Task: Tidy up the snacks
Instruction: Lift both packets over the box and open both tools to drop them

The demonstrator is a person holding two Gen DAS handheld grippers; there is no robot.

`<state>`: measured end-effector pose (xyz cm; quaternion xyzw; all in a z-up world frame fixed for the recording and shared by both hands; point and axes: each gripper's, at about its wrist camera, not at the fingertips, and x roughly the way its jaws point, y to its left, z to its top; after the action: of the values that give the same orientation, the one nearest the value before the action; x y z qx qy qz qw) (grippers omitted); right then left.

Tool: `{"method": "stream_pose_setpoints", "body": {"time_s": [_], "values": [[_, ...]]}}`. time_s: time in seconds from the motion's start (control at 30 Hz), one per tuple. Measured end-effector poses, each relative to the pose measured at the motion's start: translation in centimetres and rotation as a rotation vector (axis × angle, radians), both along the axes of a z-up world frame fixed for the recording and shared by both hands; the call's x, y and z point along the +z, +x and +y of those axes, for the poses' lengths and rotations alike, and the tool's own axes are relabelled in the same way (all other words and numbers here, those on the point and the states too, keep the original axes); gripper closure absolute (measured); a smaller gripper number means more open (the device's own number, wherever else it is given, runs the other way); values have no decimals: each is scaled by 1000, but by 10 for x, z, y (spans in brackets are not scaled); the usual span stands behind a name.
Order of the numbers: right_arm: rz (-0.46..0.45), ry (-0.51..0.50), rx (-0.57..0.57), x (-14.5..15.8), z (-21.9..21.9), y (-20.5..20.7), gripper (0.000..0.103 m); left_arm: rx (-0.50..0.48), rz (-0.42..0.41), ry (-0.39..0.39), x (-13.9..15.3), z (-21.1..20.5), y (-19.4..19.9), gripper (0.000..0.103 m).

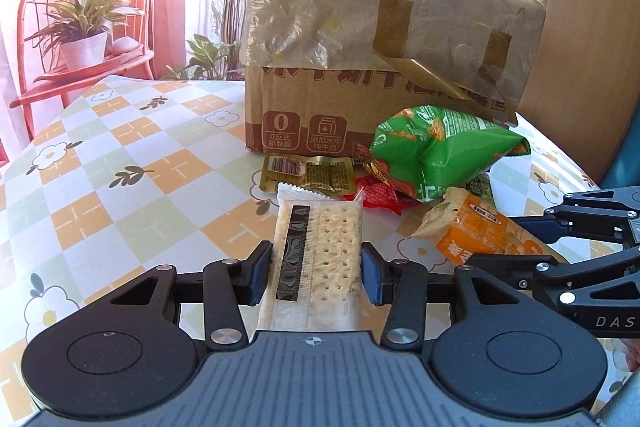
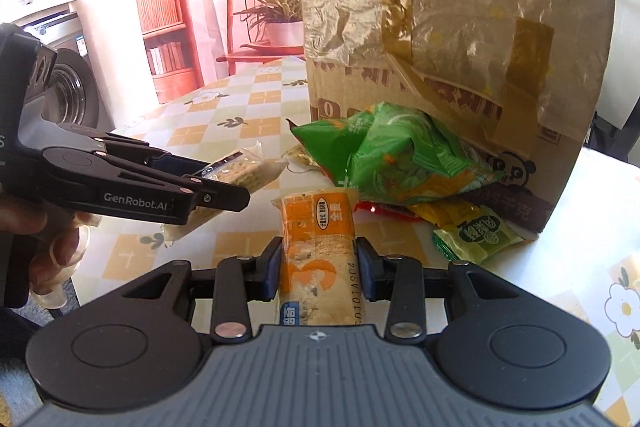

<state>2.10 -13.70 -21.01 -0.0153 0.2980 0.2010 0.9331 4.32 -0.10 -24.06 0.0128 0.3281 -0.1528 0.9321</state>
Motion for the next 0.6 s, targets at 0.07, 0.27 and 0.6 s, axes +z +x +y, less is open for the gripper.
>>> {"method": "stream_pose_setpoints", "body": {"time_s": [0.07, 0.27, 0.6], "values": [[-24, -3, 11, 6, 4, -2, 64, 11, -28, 9, 6, 2, -2, 54], [-131, 4, 22, 41, 8, -1, 64, 26, -99, -20, 33, 12, 5, 54], [-322, -3, -102, 130, -16, 50, 64, 11, -305, -60, 117, 4, 48, 54]]}}
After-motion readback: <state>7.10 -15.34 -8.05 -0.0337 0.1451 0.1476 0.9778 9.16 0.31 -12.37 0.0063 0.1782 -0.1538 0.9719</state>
